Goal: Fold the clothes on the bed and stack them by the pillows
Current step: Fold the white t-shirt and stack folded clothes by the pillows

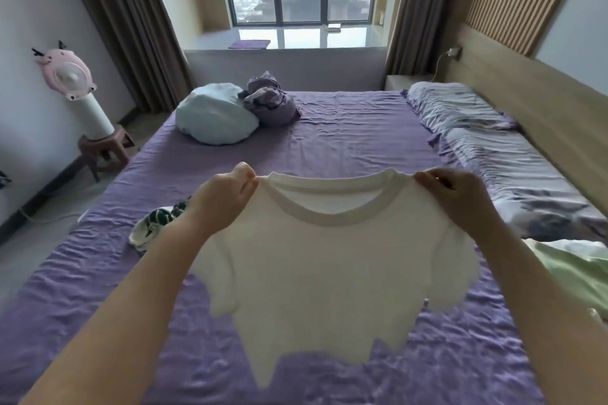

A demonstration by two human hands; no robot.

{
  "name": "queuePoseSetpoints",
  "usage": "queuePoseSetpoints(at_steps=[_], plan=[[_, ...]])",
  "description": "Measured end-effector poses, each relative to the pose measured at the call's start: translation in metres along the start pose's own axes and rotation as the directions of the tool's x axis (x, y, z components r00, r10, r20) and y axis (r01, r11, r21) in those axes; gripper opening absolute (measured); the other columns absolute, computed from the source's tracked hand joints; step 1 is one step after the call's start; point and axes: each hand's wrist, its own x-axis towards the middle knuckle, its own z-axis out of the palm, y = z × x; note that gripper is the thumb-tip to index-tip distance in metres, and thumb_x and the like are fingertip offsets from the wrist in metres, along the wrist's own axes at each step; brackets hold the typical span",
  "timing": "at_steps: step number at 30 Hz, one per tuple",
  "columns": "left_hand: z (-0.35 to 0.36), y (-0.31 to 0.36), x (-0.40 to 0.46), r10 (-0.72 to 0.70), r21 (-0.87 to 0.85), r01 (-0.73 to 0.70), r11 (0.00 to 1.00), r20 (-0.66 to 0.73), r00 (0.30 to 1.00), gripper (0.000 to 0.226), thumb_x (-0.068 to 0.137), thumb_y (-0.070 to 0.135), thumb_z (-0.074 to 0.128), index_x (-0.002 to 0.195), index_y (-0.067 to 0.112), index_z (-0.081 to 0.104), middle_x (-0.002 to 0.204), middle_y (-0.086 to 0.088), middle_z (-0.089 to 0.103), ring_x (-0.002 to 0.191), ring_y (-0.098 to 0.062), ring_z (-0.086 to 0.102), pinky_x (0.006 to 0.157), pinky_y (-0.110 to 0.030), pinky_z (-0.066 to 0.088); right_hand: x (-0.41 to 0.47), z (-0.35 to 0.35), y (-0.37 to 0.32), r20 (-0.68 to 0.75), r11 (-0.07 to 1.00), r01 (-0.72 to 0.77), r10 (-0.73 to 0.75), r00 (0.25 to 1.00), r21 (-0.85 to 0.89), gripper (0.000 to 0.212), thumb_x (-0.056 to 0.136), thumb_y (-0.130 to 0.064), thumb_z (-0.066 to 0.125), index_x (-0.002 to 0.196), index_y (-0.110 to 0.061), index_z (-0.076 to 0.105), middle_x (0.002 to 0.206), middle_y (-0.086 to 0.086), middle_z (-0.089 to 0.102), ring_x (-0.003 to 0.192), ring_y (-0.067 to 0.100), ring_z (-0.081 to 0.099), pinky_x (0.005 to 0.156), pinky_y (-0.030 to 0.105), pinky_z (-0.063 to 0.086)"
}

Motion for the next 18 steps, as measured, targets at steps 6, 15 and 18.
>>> queuePoseSetpoints(at_steps=[6, 15, 18], plan=[[0.109, -0.062, 0.003, -0.160, 0.039, 0.155, 0.987, 0.281, 0.946, 0.025, 0.100, 0.037, 0.035, 0.103, 0.016, 0.048, 0.096, -0.014, 0.067, 0.089, -0.034, 0.063, 0.071, -0.038, 0.043, -0.005, 0.101, 0.054, 0.241, 0.978, -0.177, 0.199, 0.950, -0.109, 0.017, 0.089, -0.027, 0.062, 0.079, -0.014, 0.067, 0.072, -0.001, 0.063, 0.072, 0.017, 0.057, 0.059, 0.024, 0.028], [0.241, -0.140, 0.016, -0.289, 0.000, 0.327, 0.945, 0.469, 0.835, 0.023, 0.101, 0.038, 0.028, 0.091, 0.019, 0.038, 0.088, -0.003, 0.064, 0.079, -0.029, 0.057, 0.064, -0.035, 0.034, -0.001, 0.218, 0.117, 0.393, 0.881, -0.422, 0.474, 0.788, -0.216, 0.020, 0.089, -0.032, 0.061, 0.072, -0.022, 0.059, 0.067, -0.010, 0.059, 0.065, 0.008, 0.052, 0.060, 0.014, 0.036], [0.271, -0.157, 0.025, -0.290, -0.008, 0.337, 0.941, 0.492, 0.821, 0.022, 0.099, 0.038, 0.031, 0.089, 0.021, 0.040, 0.077, 0.006, 0.056, 0.069, -0.020, 0.048, 0.062, -0.035, 0.034, 0.000, 0.239, 0.139, 0.467, 0.850, -0.423, 0.526, 0.711, -0.313, 0.018, 0.086, -0.029, 0.063, 0.069, -0.027, 0.058, 0.066, -0.010, 0.058, 0.067, 0.011, 0.052, 0.061, 0.016, 0.037]])
